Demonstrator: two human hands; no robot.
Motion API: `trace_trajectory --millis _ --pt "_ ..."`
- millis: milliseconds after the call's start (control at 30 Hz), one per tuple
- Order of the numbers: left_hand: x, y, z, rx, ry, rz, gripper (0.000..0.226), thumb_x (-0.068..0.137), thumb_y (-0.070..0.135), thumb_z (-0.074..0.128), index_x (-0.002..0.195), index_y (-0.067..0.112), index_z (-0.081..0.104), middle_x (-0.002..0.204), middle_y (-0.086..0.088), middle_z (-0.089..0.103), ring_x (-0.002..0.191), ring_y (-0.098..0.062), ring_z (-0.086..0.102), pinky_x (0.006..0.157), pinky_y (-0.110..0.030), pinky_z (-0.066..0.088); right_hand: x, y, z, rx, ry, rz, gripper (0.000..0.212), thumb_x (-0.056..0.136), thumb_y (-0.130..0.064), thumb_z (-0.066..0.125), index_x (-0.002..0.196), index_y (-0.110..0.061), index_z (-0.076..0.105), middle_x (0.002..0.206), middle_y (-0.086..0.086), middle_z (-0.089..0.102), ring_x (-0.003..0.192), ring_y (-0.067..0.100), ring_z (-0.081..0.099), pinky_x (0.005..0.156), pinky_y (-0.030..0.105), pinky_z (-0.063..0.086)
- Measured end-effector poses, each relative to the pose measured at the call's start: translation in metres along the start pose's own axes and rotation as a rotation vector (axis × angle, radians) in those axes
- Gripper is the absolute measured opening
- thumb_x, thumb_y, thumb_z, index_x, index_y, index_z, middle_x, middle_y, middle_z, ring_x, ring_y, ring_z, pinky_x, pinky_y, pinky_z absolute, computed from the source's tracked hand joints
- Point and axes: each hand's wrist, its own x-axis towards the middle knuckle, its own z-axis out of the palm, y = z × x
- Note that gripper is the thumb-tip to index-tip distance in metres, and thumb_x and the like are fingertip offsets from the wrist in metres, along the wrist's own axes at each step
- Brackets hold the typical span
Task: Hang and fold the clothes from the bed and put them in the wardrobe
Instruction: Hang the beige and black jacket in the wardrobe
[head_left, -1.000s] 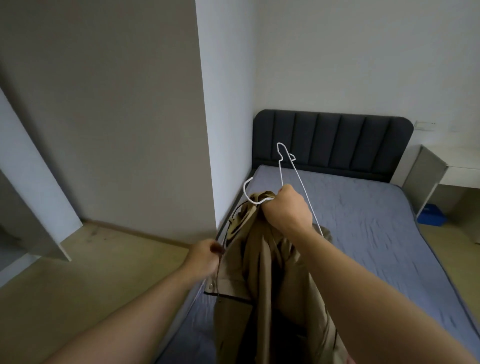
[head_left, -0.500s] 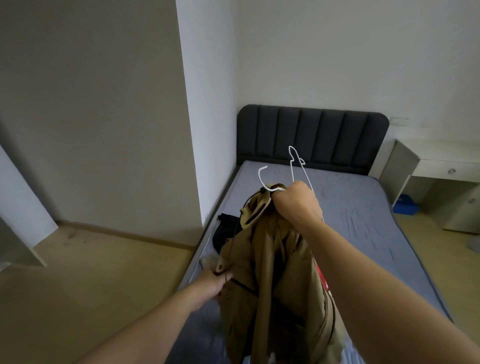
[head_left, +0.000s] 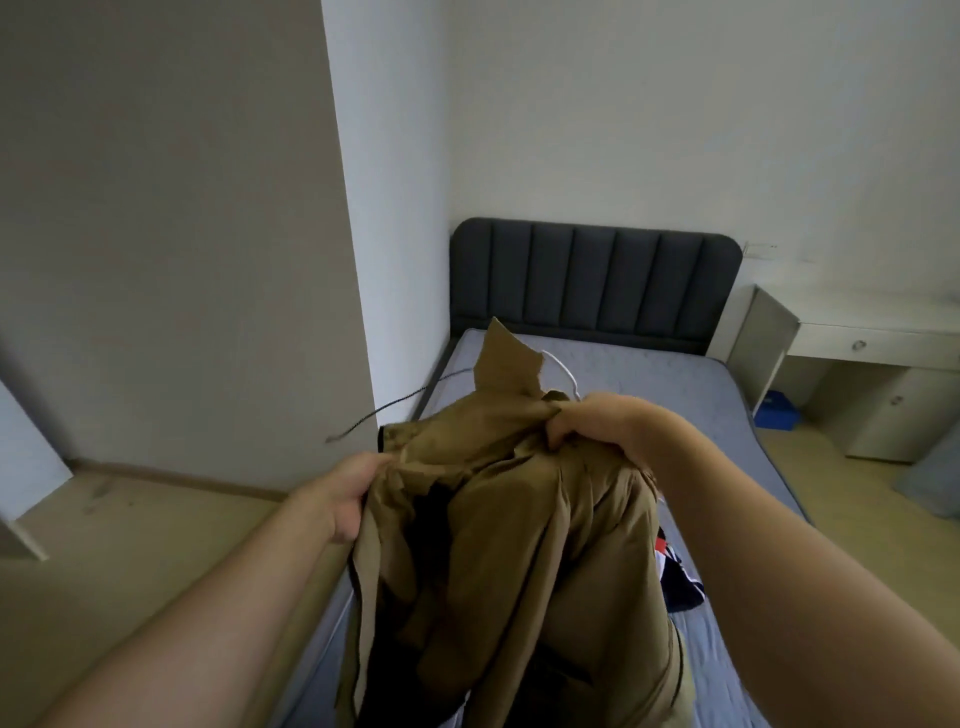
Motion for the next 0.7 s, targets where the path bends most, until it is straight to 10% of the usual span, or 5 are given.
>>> trace_trajectory --millis 100,233,433,700 --pt "-0.003 -0.005 -0.005 0.016 -0.074 -0.135 0.040 0.091 0.015 0.058 0.122 -0.009 0.064 0.123 -0.027 0.064 0.118 -0.039 0.061 0.110 -0.051 0.043 -0.008 0.004 -0.009 0.039 -0.264 -0.020 0.093 0.040 -0.066 0.094 0.115 -0.020 0.063 0.102 0.004 0.075 0.090 0.026 0.074 0.071 0.034 0.060" --pt "-0.008 -0.012 -0.010 0.112 -0.234 -0.280 0.056 0.085 0.021 0.069 0.134 -0.005 0.058 0.136 -0.024 0.059 0.121 -0.038 0.061 0.106 -0.049 0.047 -0.002 0.007 0.000 0.121 -0.234 -0.005 0.101 0.044 -0.101 0.056 0.111 -0.025 0.059 0.112 0.001 0.064 0.098 0.024 0.064 0.086 0.037 0.052" --pt "-0.018 -0.003 -0.012 0.047 -0.445 -0.143 0.053 0.074 0.038 0.085 0.115 0.005 0.075 0.117 -0.015 0.072 0.108 -0.029 0.069 0.098 -0.039 0.052 0.030 0.014 0.027 0.003 0.006 0.006 0.079 0.091 -0.074 0.043 0.143 -0.015 0.051 0.146 0.010 0.051 0.124 0.031 0.054 0.110 0.047 0.040" --pt "-0.051 0.028 0.012 0.208 -0.638 0.092 0.044 0.067 0.003 0.083 0.109 -0.005 0.072 0.105 -0.019 0.073 0.095 -0.030 0.073 0.084 -0.037 0.058 0.051 0.040 0.063 -0.356 0.002 -0.029 0.067 0.096 -0.059 0.051 0.138 -0.007 0.057 0.141 0.014 0.057 0.125 0.031 0.055 0.100 0.035 0.042"
